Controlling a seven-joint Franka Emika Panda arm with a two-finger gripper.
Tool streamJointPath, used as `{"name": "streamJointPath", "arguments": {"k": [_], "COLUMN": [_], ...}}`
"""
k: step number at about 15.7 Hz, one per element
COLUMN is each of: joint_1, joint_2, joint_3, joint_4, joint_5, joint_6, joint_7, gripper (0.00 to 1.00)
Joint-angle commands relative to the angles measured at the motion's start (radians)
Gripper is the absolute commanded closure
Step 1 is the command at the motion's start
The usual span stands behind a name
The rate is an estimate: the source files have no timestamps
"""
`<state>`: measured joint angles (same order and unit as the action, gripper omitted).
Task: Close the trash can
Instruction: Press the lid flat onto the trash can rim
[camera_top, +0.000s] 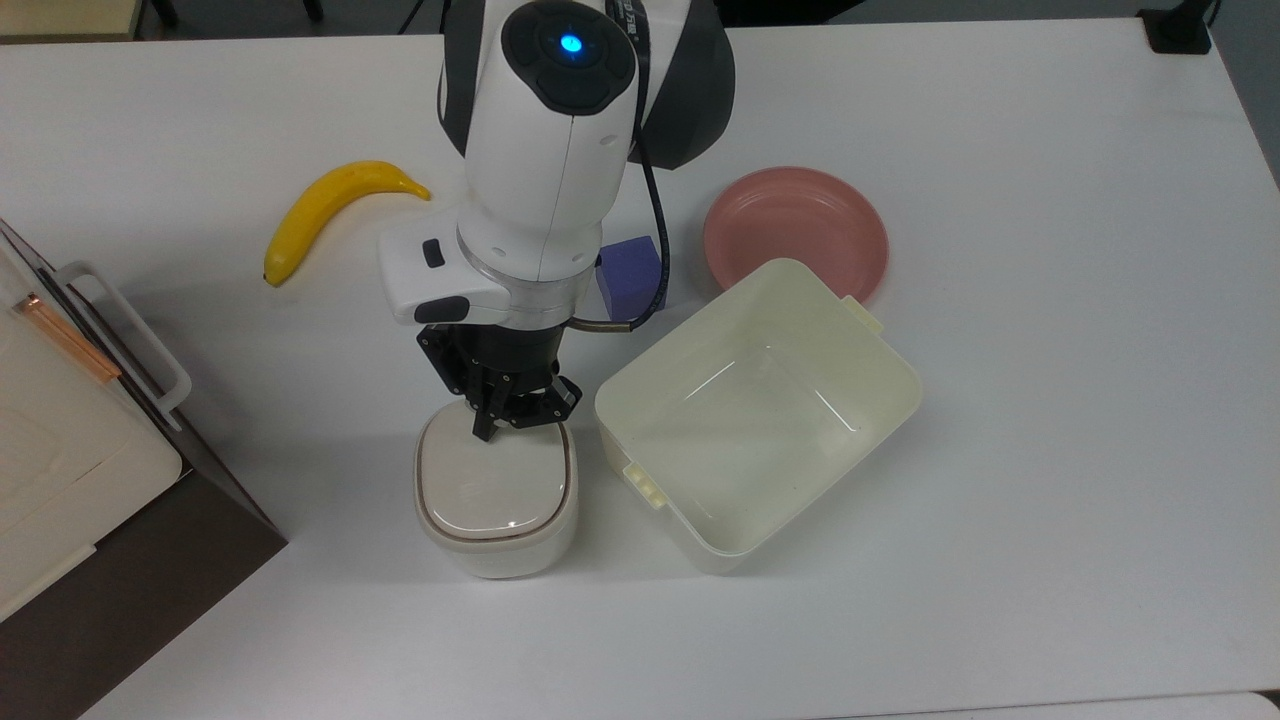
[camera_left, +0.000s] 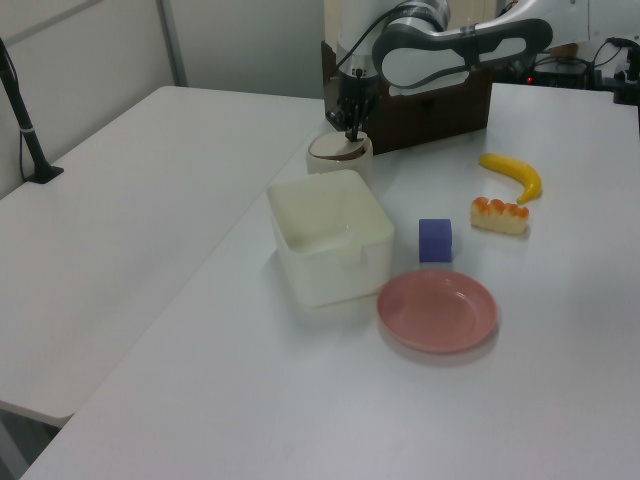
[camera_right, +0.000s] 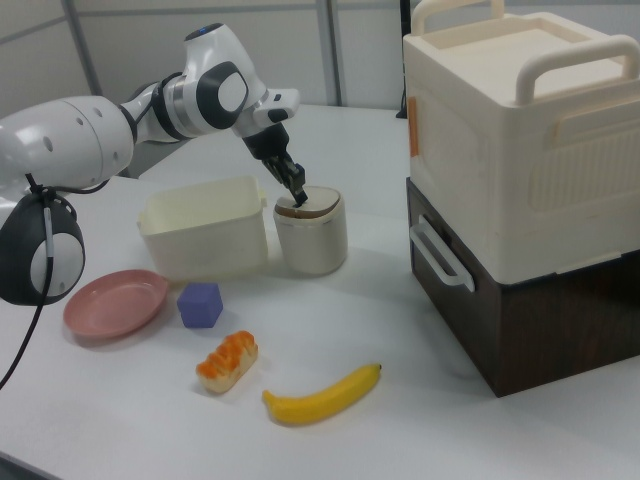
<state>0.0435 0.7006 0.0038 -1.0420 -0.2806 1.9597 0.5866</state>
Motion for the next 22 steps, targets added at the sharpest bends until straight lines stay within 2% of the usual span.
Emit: {"name": "streamJointPath", "arguments": {"k": [1,8,18,22], "joint_1": [0.006,0.004,0.004,-0.007], "joint_2": [-0.064,-0.069,-0.059,-0.059], "joint_3": [0.004,0.004,0.004,0.002], "joint_4": [-0.082,-0.085,-0.148,-0.139], "joint_5": [-0.011,-0.011,-0.040,-0.031], "joint_6": [-0.042,-0.050,-0.033,-0.018], "joint_7": [-0.036,-0.047,-0.041,-0.033], "gripper": [1.00,1.00,1.00,1.00]}}
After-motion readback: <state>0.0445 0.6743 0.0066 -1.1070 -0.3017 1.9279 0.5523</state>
